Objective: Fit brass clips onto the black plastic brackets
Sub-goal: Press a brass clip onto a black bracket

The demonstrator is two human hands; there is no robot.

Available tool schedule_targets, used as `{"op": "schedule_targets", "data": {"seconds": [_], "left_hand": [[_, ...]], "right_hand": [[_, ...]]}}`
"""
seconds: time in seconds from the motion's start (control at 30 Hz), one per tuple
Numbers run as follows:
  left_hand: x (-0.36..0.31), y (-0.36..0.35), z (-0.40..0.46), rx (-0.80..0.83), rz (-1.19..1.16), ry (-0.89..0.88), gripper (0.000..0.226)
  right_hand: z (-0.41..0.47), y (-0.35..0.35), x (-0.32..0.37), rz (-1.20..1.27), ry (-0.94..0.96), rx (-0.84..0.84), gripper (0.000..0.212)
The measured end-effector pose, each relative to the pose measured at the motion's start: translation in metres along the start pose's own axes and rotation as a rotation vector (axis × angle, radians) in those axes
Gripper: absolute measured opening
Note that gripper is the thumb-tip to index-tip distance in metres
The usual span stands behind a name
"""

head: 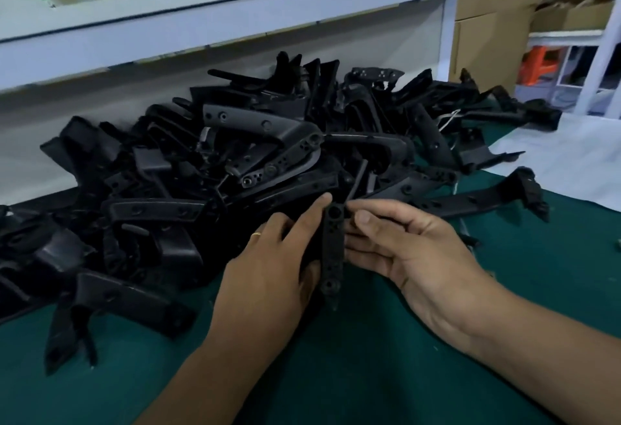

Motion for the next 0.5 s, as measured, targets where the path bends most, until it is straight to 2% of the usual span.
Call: {"op": "schedule_targets", "data": {"seconds": [0.23,0.5], "left_hand": [[-0.003,0.006,-0.003,-0.022,-0.034,-0.009,0.086],[-0.006,0.011,-0.003,-0.043,0.01,0.016,0.098]], "right_hand": [[-0.003,-0.003,0.001,0.012,-0.028,0.022,0.011],[-0.003,-0.006,0.001,-0.057,-0.029,0.017,0.017]]}}
Point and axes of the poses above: each hand's wrist, its own z-axis towards the middle knuckle, its own y-axis out of the back of the hand, x = y × z, the point moved 5 cm from there along z, towards the middle knuckle
